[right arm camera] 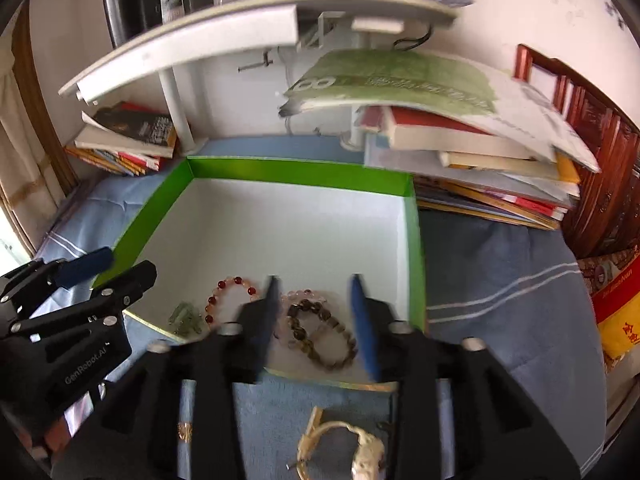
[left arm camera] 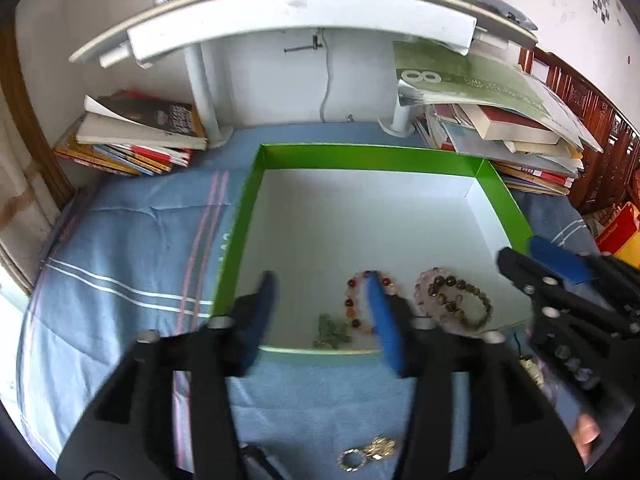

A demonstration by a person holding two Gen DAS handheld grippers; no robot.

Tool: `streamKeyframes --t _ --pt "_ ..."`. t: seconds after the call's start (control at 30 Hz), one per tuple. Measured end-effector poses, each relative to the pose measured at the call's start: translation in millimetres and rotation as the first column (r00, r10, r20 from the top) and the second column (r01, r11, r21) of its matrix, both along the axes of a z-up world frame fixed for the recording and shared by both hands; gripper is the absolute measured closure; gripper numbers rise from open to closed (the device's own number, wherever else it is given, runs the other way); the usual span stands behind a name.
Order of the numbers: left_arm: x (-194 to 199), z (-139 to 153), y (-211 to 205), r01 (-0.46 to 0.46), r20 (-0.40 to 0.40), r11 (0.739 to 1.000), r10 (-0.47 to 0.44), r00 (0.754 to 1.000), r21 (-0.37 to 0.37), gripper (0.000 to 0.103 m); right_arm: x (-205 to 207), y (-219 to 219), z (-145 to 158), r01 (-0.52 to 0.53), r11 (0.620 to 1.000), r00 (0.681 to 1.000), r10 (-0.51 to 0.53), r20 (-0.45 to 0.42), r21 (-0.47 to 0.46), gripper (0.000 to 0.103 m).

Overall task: Organize jewelry
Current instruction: 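Open both tools to drop the bracelets into the green box, then move the right tool down around the white watch while the left tool approaches the black strap watch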

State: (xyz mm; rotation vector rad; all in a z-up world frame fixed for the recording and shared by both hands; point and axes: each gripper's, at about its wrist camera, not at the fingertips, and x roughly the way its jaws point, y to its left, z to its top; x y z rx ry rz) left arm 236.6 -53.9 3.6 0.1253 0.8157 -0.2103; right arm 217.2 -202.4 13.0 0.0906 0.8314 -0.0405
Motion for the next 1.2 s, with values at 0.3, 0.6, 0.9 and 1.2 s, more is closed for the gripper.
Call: streamKeyframes --t 0.3,0.6,0.9,1.2 --pt "-69 -17 70 -0.107 0.005 0.994 0.107 0.994 0.017 0.023 -87 -33 -25 0.001 1.0 0.999 0.0 -0.053 0.024 0.052" --pt "-80 -69 108 -0.168 -0.138 0.985 0.161 0.977 -0.042 0.022 -84 -15 -66 0.0 1.0 0.986 0.0 -0.169 -0.001 0.073" --pt "-94 -94 94 -0.098 -0.148 0.994 0.091 0.985 -0.04 0.031 -106 28 -72 -0.108 0.993 0.982 0.101 -0.159 -0.039 0.083" --pt "-112 -90 91 -0.118 -0.15 0.99 0.106 0.983 -0.078 0.03 -148 35 -76 -0.103 0.995 0.984 0.1 -0.147 -0.015 0.083"
